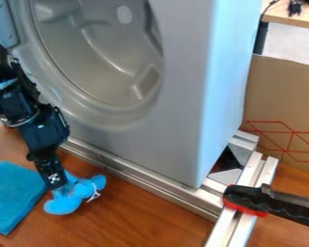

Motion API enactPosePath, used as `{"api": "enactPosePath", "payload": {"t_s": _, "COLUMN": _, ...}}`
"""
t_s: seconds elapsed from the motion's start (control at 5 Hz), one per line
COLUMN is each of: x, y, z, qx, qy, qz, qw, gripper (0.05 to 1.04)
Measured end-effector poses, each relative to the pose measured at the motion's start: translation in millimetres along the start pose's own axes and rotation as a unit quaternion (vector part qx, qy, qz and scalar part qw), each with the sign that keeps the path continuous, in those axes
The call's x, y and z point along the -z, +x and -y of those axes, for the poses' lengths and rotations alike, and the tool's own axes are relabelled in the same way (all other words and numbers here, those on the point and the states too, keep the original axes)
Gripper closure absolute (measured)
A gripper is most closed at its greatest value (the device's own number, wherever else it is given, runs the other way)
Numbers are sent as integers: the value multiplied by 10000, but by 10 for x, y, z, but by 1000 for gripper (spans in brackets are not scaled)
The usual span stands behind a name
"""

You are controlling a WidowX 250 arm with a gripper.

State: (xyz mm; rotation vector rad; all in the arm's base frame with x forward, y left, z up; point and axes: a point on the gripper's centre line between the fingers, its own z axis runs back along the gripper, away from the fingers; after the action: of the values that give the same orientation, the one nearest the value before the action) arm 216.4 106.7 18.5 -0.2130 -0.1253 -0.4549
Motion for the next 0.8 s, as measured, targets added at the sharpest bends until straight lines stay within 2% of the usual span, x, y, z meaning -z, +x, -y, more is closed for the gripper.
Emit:
{"api": "enactPosePath", "payload": {"t_s": 0.2, "x": 60, "y": -42, "z": -38, "qx": -157, "qy": 23, "qz": -163, "qw": 9997, "gripper": 933}}
{"api": "enactPosePath", "payload": {"t_s": 0.4, "x": 58, "y": -35, "z": -28, "qx": -120, "qy": 55, "qz": -338, "qw": 9993, "gripper": 711}}
{"api": "enactPosePath", "payload": {"t_s": 0.6, "x": 41, "y": -33, "z": -15, "qx": -103, "qy": -26, "qz": -369, "qw": 9993, "gripper": 399}}
{"api": "enactPosePath", "payload": {"t_s": 0.8, "x": -131, "y": -31, "z": 1, "qx": -180, "qy": -30, "qz": -98, "qw": 9998, "gripper": 118}}
